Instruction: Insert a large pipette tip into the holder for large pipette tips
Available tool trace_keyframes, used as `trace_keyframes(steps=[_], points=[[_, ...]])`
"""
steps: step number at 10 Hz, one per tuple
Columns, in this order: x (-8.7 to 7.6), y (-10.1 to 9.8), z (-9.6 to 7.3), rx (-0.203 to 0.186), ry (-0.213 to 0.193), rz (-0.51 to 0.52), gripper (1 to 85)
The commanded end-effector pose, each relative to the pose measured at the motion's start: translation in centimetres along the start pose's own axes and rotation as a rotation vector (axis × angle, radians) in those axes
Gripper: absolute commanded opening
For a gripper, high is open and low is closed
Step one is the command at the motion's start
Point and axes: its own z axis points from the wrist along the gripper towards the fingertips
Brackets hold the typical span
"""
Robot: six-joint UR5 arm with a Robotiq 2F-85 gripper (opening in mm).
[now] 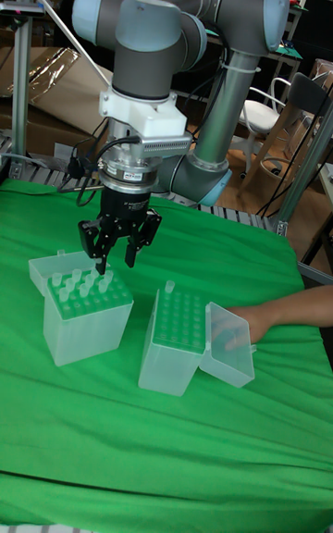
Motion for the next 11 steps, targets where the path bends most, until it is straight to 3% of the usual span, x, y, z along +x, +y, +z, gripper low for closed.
trace_keyframes(steps=[1, 2, 3, 6, 8, 11], points=[[1.1, -0.7, -1.9, 0.011, 0.039, -0.006, 51.7], [1.6, -1.3, -3.5, 0.004, 0.063, -0.025, 51.7], [2.0, -1.9, -4.0, 0.015, 0.075, -0.031, 50.0], [2.0, -2.0, -2.4, 0.016, 0.034, -0.034, 47.0], [2.6, -1.5, -1.3, -0.007, 0.013, -0.010, 43.0], [2.2, -1.6, -0.3, -0.005, -0.010, -0.014, 42.7]])
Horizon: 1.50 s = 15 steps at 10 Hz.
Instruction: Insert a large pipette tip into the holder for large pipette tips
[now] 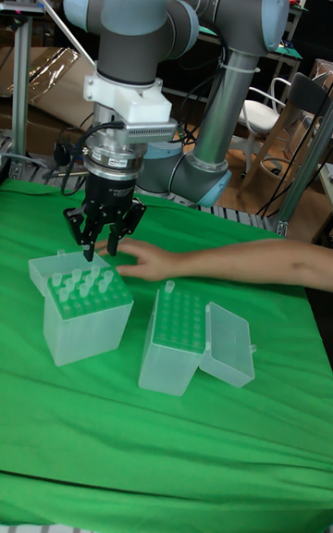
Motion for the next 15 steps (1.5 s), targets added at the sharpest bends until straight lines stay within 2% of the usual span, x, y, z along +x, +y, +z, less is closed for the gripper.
trace_keyframes(steps=[1, 11, 15], points=[[-0.3, 0.2, 0.7, -0.012, -0.030, 0.005, 43.0], [-1.4, 0.1, 1.4, -0.006, -0.051, 0.013, 42.0], [-1.4, -0.1, 1.6, 0.000, -0.050, 0.027, 28.7]])
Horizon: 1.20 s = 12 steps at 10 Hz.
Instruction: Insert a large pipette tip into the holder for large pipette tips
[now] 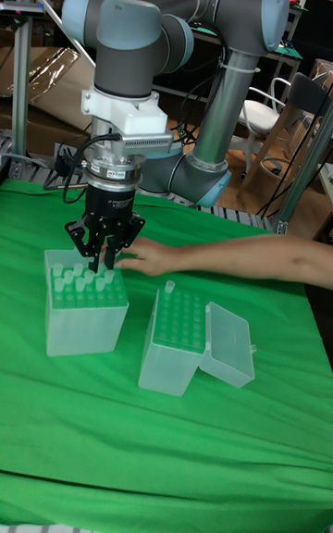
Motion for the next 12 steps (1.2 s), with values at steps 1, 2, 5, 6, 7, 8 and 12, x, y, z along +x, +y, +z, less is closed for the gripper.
trace_keyframes(steps=[1, 2, 5, 6, 7, 8, 12], points=[[-0.3, 0.0, 0.0, -0.001, -0.013, 0.017, 25.7], [-0.3, -0.1, 0.0, 0.000, -0.012, 0.023, 22.7], [-0.1, -0.8, -0.3, 0.027, -0.003, 0.044, 10.3], [-0.1, -0.8, -0.6, 0.028, -0.003, 0.049, 8.3], [-0.1, -0.8, -0.7, 0.030, -0.002, 0.053, 6.3], [-0.1, -0.8, -1.1, 0.031, 0.002, 0.058, 5.0], [0.2, 0.0, -3.9, 0.018, 0.044, 0.073, 2.3]])
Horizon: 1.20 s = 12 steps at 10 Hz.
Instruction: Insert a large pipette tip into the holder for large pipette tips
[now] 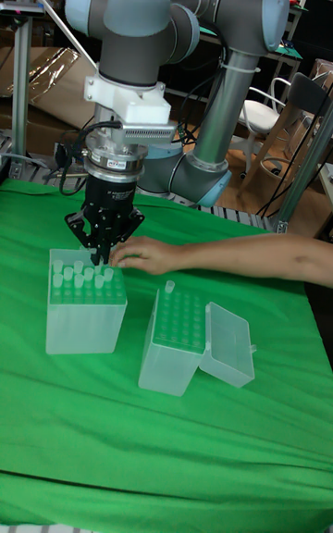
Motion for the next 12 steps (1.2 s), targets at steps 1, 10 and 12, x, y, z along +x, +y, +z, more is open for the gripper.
trace_keyframes(steps=[1, 10, 12], points=[[0.0, 0.7, -2.3, -0.014, 0.023, 0.019, 2.3], [-0.5, 2.6, -9.0, 0.015, 0.141, 0.030, 1.0], [-0.7, 3.1, -10.2, 0.028, 0.154, 0.017, 1.0]])
